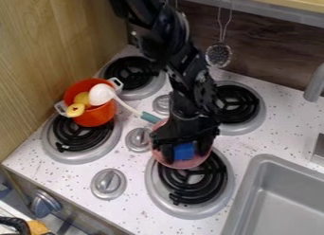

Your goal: Put the blue object in the pink bowl

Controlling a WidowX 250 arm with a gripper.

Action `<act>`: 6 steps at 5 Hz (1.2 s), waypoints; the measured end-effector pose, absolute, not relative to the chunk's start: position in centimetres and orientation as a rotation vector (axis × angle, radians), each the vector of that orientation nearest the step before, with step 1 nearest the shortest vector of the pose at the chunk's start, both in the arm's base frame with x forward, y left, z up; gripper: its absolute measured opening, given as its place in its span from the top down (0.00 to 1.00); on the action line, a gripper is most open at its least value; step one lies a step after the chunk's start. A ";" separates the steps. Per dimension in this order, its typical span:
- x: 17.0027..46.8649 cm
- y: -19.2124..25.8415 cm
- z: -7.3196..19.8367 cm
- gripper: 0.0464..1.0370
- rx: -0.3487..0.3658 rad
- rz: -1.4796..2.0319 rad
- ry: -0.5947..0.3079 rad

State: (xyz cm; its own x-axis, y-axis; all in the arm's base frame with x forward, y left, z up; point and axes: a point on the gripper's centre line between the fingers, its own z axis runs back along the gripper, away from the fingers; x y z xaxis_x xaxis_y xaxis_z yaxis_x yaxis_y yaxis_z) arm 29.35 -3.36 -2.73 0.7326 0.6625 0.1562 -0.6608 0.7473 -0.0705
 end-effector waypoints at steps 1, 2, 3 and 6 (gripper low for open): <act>29.1 -3.8 -1.2 0.04 0.028 0.725 -0.167; 29.5 -3.7 0.4 0.04 0.053 0.719 -0.167; 29.7 -3.4 2.7 0.04 0.031 0.661 -0.140; 30.7 3.0 6.3 0.04 -0.074 0.235 -0.159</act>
State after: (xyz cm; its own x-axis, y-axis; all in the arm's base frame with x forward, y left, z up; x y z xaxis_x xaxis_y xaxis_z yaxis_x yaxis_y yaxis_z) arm 30.74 3.04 6.32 0.9600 0.2376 0.1482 -0.2259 0.9698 -0.0915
